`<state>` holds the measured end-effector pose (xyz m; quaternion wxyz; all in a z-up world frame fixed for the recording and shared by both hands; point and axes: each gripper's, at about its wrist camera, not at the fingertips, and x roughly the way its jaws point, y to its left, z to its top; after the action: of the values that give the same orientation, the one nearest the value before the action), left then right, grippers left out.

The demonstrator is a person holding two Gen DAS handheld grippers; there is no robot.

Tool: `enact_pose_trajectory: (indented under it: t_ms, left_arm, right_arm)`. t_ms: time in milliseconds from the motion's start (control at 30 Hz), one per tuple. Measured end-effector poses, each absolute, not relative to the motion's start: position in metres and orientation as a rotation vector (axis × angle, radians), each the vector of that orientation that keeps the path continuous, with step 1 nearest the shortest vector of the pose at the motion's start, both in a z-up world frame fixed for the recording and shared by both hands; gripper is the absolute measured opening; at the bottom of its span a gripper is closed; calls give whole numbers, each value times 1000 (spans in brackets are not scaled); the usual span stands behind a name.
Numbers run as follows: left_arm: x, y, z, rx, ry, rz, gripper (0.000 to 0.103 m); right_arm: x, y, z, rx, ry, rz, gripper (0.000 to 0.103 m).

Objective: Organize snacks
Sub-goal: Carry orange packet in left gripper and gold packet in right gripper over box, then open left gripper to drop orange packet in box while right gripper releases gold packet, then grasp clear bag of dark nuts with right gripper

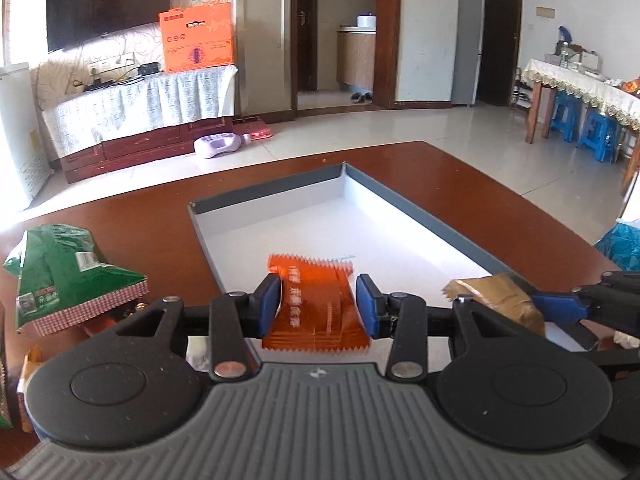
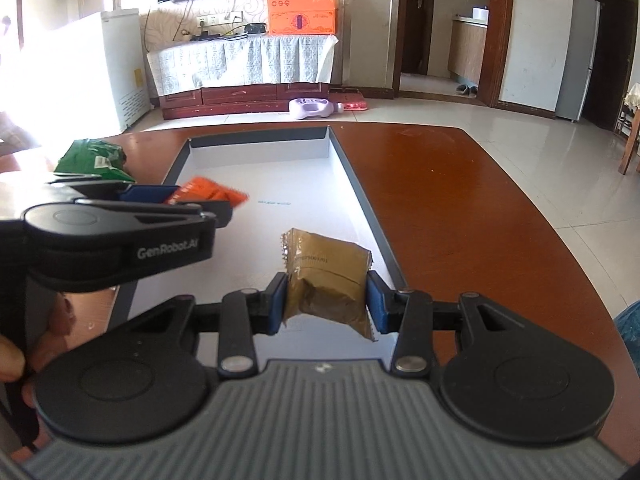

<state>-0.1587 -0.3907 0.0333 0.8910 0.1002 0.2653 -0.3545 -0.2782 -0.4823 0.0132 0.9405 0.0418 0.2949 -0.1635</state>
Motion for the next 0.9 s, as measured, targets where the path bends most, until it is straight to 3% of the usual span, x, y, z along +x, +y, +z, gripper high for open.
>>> enact_pose_trajectory:
  t_ms: [233,300,367,600,767,900]
  left_arm:
    - [-166,-399,33,217,545,-756,54]
    - [-161,-399,34,212,543,-753,73]
    - [-162,-399,35,213,530,-750,82]
    - [-168,-399,37,219,528,-744,84]
    - [-171,-393,43,206,526,-737,91]
    - [-176,-385,46,199,522,-735,91]
  right_arm:
    - [-279,-485,13,81,598,-333,44]
    - [-280,-482,12,75,602,-322,44]
    - [-280,-479,12,61,604,-316,45]
    - [-284,-469,17,35,572,-302,54]
    - [-287,-462,23,6,541,-317,71]
    - [-292,-461,27,22,522,-313,72]
